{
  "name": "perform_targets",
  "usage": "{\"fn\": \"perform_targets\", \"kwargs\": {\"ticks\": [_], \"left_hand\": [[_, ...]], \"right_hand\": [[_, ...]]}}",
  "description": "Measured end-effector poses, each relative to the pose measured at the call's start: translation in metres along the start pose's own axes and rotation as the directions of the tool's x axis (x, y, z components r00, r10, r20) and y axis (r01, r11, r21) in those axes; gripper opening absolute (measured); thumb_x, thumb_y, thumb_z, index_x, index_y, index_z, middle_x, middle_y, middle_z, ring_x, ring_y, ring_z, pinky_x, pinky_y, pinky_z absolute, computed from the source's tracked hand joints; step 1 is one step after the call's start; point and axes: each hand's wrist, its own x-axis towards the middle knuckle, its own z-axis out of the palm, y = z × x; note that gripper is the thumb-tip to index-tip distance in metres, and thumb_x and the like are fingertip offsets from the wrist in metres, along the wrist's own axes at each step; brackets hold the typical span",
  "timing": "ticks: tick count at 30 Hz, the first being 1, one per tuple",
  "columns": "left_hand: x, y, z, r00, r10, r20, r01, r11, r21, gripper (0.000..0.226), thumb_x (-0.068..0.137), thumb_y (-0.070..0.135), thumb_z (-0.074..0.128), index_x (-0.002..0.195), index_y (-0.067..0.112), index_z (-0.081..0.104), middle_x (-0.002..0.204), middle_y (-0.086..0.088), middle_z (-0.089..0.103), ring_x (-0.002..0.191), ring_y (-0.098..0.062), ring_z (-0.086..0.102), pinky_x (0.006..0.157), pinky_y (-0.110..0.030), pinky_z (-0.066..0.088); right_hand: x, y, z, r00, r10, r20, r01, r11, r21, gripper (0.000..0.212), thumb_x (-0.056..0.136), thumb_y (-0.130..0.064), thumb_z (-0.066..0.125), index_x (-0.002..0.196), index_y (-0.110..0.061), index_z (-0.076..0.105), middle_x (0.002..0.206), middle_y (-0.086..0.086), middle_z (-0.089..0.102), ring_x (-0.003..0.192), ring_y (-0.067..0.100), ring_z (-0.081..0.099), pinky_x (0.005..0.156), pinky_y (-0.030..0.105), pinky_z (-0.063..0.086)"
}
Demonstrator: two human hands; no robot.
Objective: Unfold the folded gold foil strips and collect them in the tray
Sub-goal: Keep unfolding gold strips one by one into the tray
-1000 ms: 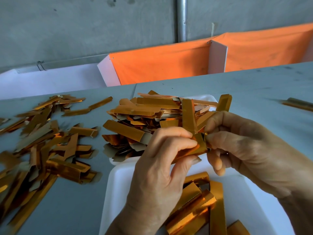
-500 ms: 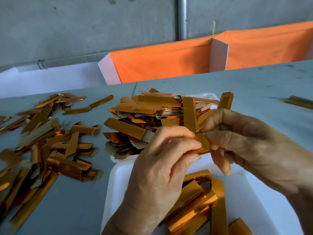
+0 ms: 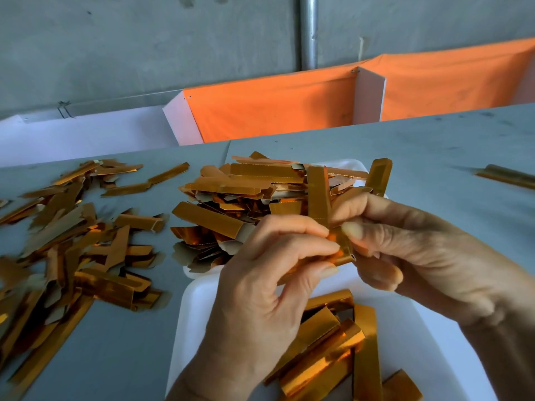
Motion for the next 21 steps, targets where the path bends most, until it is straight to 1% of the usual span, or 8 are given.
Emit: {"fn": "perform_targets", "kwargs": {"ticks": [1, 2, 3, 6, 11, 14, 17, 21], "left_hand": [[0.000, -0.001, 0.000, 1.000, -0.008, 0.004, 0.008, 1.000, -0.024, 0.015, 0.086, 0.013, 0.061, 0.096, 0.005, 0.069, 0.105, -0.004, 0.060, 0.104, -0.013, 0.060, 0.085, -0.019, 0.050], [-0.001, -0.001, 0.001, 1.000, -0.015, 0.007, 0.015, 0.999, -0.052, 0.015, 0.086, 0.013, 0.062, 0.096, 0.005, 0.069, 0.106, -0.004, 0.059, 0.104, -0.015, 0.060, 0.086, -0.021, 0.050], [-0.001, -0.001, 0.001, 1.000, -0.019, 0.005, 0.020, 0.997, -0.081, 0.015, 0.086, 0.014, 0.062, 0.096, 0.006, 0.069, 0.106, -0.004, 0.059, 0.104, -0.016, 0.060, 0.086, -0.022, 0.051], [-0.002, -0.001, 0.002, 1.000, -0.021, -0.007, 0.020, 0.988, -0.155, 0.014, 0.086, 0.015, 0.062, 0.097, 0.008, 0.067, 0.107, -0.002, 0.059, 0.105, -0.019, 0.061, 0.085, -0.026, 0.052], [-0.003, -0.003, 0.004, 0.998, -0.065, 0.004, 0.064, 0.967, -0.246, 0.013, 0.086, 0.016, 0.062, 0.099, 0.013, 0.065, 0.107, 0.002, 0.059, 0.105, -0.023, 0.061, 0.086, -0.030, 0.052], [-0.003, -0.004, 0.006, 0.990, -0.135, 0.026, 0.137, 0.944, -0.301, 0.013, 0.086, 0.020, 0.063, 0.098, 0.016, 0.064, 0.108, 0.005, 0.058, 0.107, -0.024, 0.060, 0.087, -0.030, 0.052], [-0.004, -0.005, 0.008, 0.974, -0.215, 0.068, 0.225, 0.909, -0.350, 0.020, 0.084, 0.025, 0.065, 0.102, 0.019, 0.062, 0.109, 0.006, 0.059, 0.106, -0.024, 0.061, 0.085, -0.025, 0.052], [-0.006, -0.006, 0.007, 0.899, -0.394, 0.194, 0.437, 0.763, -0.477, 0.033, 0.079, 0.033, 0.069, 0.110, 0.028, 0.058, 0.103, 0.005, 0.071, 0.098, -0.013, 0.067, 0.077, -0.016, 0.052]], "right_hand": [[-0.015, 0.014, -0.029, 0.971, 0.105, -0.215, -0.097, 0.994, 0.049, 0.022, 0.077, -0.019, 0.075, 0.097, -0.011, 0.068, 0.064, -0.001, 0.053, 0.043, 0.007, 0.048, 0.044, 0.016, 0.042], [-0.019, 0.021, -0.042, 0.973, 0.036, -0.230, -0.039, 0.999, -0.009, 0.023, 0.075, -0.020, 0.077, 0.095, -0.011, 0.069, 0.062, -0.001, 0.052, 0.042, 0.006, 0.048, 0.043, 0.016, 0.042], [-0.031, 0.027, -0.048, 0.971, 0.045, -0.234, -0.053, 0.998, -0.029, 0.024, 0.073, -0.021, 0.079, 0.092, -0.011, 0.069, 0.061, -0.001, 0.051, 0.041, 0.005, 0.047, 0.042, 0.016, 0.040], [-0.022, 0.021, -0.045, 0.965, 0.137, -0.222, -0.120, 0.989, 0.088, 0.025, 0.069, -0.019, 0.080, 0.088, -0.010, 0.068, 0.057, -0.001, 0.048, 0.037, 0.004, 0.045, 0.038, 0.016, 0.037], [-0.019, 0.025, -0.035, 0.948, 0.126, -0.293, -0.081, 0.983, 0.162, 0.010, 0.073, -0.017, 0.070, 0.070, -0.011, 0.063, 0.054, -0.001, 0.045, 0.034, 0.003, 0.041, 0.038, 0.016, 0.034], [-0.018, 0.026, -0.033, 0.914, 0.123, -0.386, -0.095, 0.991, 0.091, 0.017, 0.079, -0.023, 0.059, 0.067, -0.012, 0.064, 0.054, 0.000, 0.041, 0.034, 0.005, 0.038, 0.037, 0.017, 0.033], [-0.018, 0.026, -0.035, 0.896, 0.107, -0.431, -0.131, 0.991, -0.025, 0.019, 0.078, -0.026, 0.062, 0.063, -0.014, 0.062, 0.056, 0.002, 0.040, 0.035, 0.007, 0.038, 0.038, 0.018, 0.034], [-0.018, 0.026, -0.037, 0.872, 0.078, -0.483, -0.148, 0.983, -0.107, 0.020, 0.077, -0.029, 0.064, 0.065, -0.013, 0.060, 0.055, 0.000, 0.042, 0.036, 0.008, 0.038, 0.039, 0.018, 0.035]]}}
